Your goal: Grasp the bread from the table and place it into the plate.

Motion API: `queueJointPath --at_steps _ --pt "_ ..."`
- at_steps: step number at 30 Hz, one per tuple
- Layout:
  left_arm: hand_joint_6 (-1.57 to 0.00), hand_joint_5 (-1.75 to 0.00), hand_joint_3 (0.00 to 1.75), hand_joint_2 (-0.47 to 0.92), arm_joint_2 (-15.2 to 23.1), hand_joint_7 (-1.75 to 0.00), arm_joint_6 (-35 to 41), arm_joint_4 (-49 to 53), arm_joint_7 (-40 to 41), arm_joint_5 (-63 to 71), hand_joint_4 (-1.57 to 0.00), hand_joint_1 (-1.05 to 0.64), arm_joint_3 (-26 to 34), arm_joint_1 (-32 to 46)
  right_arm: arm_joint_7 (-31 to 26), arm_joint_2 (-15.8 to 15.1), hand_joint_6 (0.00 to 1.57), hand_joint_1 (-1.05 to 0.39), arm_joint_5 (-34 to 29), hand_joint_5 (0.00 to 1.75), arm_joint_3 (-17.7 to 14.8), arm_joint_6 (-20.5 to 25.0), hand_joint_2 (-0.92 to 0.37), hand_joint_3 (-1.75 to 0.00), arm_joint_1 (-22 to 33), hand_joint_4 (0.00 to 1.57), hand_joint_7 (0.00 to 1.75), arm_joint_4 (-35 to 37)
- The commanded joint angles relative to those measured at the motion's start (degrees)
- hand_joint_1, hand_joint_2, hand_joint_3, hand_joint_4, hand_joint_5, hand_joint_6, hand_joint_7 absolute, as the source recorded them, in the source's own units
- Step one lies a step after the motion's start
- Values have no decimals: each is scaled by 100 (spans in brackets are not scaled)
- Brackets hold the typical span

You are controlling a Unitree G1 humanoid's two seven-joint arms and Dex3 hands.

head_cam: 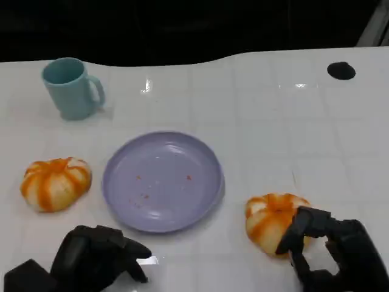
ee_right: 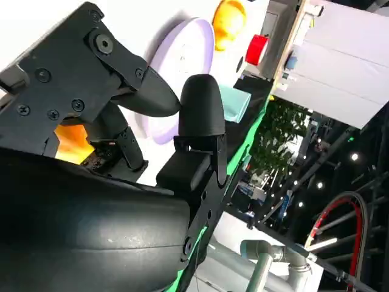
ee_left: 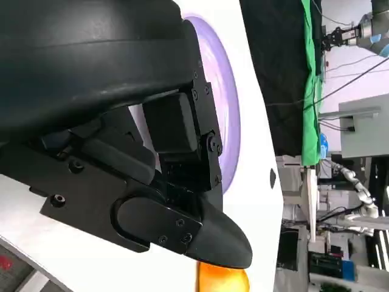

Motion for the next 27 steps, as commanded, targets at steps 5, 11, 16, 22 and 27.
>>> queueJointPath --at_steps 5,11,16,22,27 --pt "-157 -93 8 92 77 -21 18 -40 20 3 -134 -105 13 8 -103 -77 86 -17 -69 172 -82 13 -32 -143 66 88 133 -173" --pt "-157 -93 7 92 77 -22 -18 -18 36 9 -135 -105 25 -2 -99 -181 85 -18 -202 148 -71 64 -48 -107 59 81 106 -433" --pt "-157 -93 8 92 67 -22 20 -3 0 -48 -135 -105 51 -14 -198 -571 64 -35 -1041 120 -122 404 -75 -55 65 57 75 -981" --pt "-157 -93 7 92 57 -21 -35 -6 -8 -42 -134 -105 45 -9 -240 -1115 40 -49 -1948 90 -209 1140 -92 -15 272 28 48 -2175" --pt "-157 -93 8 92 56 -21 -73 -2 11 -5 -134 -105 31 -6 -202 -1451 36 -54 -2370 67 -246 1595 -92 -9 402 16 26 -2941"
